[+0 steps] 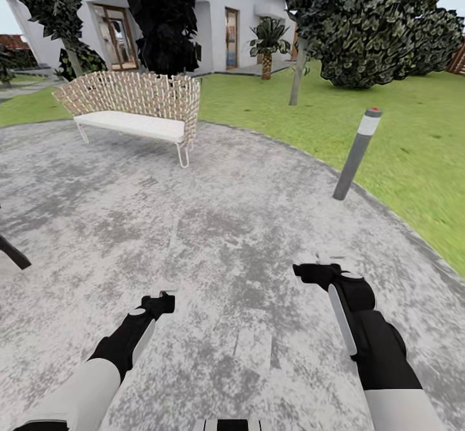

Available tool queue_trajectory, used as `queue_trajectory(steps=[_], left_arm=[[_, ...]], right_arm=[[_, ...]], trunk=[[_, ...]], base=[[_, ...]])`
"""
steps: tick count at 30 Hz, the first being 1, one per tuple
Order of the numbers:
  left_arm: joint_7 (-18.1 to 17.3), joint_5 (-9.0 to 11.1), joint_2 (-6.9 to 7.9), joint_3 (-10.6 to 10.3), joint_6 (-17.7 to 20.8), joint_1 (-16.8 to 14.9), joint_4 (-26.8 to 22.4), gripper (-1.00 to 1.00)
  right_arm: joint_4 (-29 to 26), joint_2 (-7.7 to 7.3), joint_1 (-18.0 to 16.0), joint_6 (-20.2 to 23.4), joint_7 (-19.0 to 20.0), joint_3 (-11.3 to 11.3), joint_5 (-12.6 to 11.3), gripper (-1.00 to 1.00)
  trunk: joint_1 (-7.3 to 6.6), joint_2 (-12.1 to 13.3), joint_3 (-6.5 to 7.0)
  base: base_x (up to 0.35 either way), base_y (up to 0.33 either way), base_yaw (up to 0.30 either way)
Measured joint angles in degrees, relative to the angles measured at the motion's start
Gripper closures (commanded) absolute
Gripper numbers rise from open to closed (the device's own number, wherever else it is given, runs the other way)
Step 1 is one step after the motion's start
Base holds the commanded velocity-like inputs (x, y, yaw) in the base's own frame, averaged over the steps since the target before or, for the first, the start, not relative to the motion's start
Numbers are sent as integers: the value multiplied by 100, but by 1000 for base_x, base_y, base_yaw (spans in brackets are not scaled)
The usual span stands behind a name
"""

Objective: Pick up the pesticide atomizer in the garden and spray insectifuge to fully cover both potted plants in the garden.

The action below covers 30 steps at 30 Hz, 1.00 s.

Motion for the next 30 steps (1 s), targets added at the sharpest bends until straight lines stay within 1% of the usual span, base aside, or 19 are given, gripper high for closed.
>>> queue_trajectory(steps=[19, 22, 30], left_arm=[[1, -1, 0, -3, 0, 0, 0, 100], [1, -1, -5, -4, 1, 0, -1, 100], [1, -2, -6, -3, 2, 0, -2, 100]], right_arm=[[0, 0, 0, 0, 0, 1, -3, -100], [2, 0, 0, -1, 0, 5, -7, -100], [3, 0, 0, -2, 0, 3, -7, -100]], trunk=[[0, 0, -66], [2, 0, -76], [3, 0, -104]], base=[[282, -231, 235], [124, -103, 234], [15, -12, 234]])
